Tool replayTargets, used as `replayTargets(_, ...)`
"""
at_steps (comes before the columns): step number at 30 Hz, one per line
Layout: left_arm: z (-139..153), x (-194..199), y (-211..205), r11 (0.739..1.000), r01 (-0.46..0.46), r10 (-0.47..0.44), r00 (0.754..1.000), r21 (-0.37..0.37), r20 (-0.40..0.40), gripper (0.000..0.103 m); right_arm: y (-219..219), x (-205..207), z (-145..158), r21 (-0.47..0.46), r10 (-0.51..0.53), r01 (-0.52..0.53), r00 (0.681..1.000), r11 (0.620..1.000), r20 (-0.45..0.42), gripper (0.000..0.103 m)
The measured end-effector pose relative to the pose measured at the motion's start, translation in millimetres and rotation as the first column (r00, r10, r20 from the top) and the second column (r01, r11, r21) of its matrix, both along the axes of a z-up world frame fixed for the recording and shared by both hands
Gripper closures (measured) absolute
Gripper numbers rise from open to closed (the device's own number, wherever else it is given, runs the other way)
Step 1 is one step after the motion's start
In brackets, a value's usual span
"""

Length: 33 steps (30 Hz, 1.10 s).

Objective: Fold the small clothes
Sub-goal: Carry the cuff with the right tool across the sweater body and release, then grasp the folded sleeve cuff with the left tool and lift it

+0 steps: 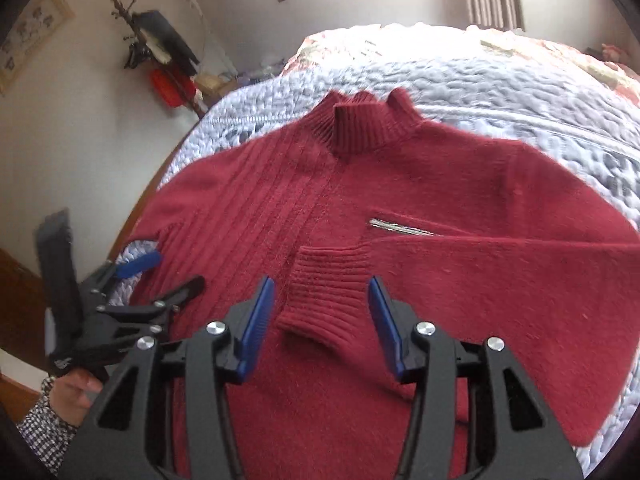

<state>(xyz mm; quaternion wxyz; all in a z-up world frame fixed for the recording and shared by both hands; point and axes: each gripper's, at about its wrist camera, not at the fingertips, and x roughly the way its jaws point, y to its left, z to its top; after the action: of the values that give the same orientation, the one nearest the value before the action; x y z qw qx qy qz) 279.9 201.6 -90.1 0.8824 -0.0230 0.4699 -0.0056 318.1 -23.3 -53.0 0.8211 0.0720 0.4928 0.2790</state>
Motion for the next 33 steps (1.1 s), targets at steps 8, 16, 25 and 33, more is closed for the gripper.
replayTargets(8, -18, 17, -74, 0.988, 0.104, -0.115, 0.99, -0.117, -0.087, 0.004, -88, -42, 2, -0.012, -0.136, 0.137, 0.99, 0.991, 0.023, 0.05)
replayTargets(16, -29, 38, -122, 0.98, 0.141, -0.157, 0.981, -0.14, -0.115, 0.022, -138, -64, -14, -0.04, -0.209, 0.21, 0.978, 0.977, 0.017, 0.049)
replayTargets(25, -16, 40, -118, 0.968, 0.153, -0.163, 0.986, -0.197, -0.036, 0.092, -158, -69, -26, -0.015, -0.252, 0.252, 0.968, 0.968, 0.003, 0.048)
replayTargets(33, 27, 43, -69, 0.987, 0.085, -0.068, 0.99, -0.139, 0.125, 0.093, -155, -66, -19, 0.028, -0.257, 0.257, 0.966, 0.966, 0.0, 0.045)
